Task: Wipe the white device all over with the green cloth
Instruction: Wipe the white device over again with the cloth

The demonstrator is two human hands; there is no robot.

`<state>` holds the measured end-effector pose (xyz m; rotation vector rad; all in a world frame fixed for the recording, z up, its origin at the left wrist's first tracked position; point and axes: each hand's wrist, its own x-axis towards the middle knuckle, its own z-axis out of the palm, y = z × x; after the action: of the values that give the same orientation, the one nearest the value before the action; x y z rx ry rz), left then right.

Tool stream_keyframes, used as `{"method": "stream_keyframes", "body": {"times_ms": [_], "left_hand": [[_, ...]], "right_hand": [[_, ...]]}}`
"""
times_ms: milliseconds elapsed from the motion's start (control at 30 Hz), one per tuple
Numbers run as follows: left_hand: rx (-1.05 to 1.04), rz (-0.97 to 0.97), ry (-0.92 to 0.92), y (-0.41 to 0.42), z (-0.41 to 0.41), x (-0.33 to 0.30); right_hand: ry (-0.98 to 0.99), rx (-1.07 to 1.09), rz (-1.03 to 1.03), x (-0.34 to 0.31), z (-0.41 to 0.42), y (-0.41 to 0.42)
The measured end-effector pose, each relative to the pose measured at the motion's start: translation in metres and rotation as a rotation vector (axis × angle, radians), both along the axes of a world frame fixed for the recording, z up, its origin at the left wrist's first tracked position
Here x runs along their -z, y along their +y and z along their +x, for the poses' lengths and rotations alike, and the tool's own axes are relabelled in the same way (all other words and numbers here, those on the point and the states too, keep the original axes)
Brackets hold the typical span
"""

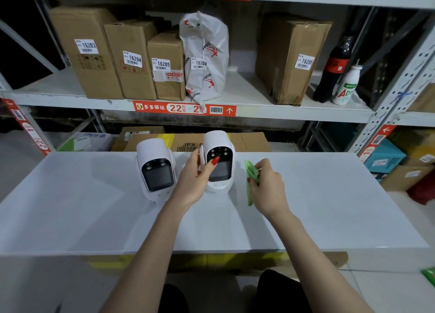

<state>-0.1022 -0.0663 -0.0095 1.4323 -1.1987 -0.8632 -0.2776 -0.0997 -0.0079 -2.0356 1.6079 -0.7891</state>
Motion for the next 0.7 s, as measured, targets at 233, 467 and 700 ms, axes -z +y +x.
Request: {"method": "stream_keyframes", "body": {"times_ms": [233, 467, 700], "left_hand": [[-0.009, -0.001, 0.000, -0.001, -0.001, 0.002], [-0.007, -0.016, 0.010, -0.001, -0.001, 0.002], [0.012, 0.022, 0.008, -0.002, 0.003, 0.006]], "right_hand": [[0.294, 0.004, -0.116, 0.012, -0.005, 0.011], [0.575, -0.179, -0.077, 0.013, 0.002, 0.024], [0.559, -0.317, 0.197, -0.005, -0.004, 0.028]]}}
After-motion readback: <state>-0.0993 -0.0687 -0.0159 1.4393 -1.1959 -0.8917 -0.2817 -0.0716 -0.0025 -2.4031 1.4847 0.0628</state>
